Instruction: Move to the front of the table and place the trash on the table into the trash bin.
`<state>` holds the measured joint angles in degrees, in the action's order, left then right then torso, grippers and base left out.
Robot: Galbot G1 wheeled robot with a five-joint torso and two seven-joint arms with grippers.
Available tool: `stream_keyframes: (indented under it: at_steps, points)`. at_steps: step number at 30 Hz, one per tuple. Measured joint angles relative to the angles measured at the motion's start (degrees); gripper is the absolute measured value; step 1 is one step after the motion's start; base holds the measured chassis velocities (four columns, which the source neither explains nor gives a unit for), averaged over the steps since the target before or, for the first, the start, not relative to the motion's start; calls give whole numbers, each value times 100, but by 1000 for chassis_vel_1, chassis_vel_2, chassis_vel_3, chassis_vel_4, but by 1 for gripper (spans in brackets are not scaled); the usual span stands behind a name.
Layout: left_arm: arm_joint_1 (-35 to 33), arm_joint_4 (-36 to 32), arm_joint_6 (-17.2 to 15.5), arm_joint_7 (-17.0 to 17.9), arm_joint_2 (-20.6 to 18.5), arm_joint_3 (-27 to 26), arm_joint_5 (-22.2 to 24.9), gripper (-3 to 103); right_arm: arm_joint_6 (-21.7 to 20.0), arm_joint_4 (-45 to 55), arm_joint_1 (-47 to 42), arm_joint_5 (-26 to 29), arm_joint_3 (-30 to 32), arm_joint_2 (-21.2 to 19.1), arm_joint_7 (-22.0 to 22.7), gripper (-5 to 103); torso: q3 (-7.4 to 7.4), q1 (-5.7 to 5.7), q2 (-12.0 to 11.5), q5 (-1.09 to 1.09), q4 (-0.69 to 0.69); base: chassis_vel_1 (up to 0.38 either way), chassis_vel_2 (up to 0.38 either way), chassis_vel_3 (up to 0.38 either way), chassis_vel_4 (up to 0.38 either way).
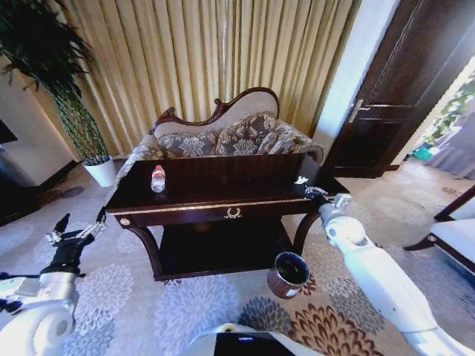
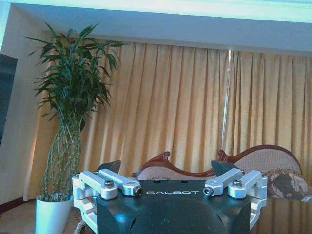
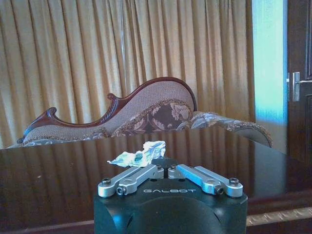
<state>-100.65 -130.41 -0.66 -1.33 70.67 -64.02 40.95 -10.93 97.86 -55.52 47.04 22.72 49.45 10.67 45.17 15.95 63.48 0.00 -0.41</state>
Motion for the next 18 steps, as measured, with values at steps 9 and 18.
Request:
stream_keyframes:
  at_steps: [9, 18]
  points:
    - [-19, -4, 1, -3, 11, -9, 1, 100, 0, 1, -30, -23, -18, 36, 15, 0, 0, 0, 0, 0, 0, 111, -100, -111, 112]
    - [-12, 10, 15, -6, 20, -10, 2, 100, 70, -78, -55, -137, -108, 147, 23, 0, -1, -1, 1, 0, 0, 87, -86, -89, 85]
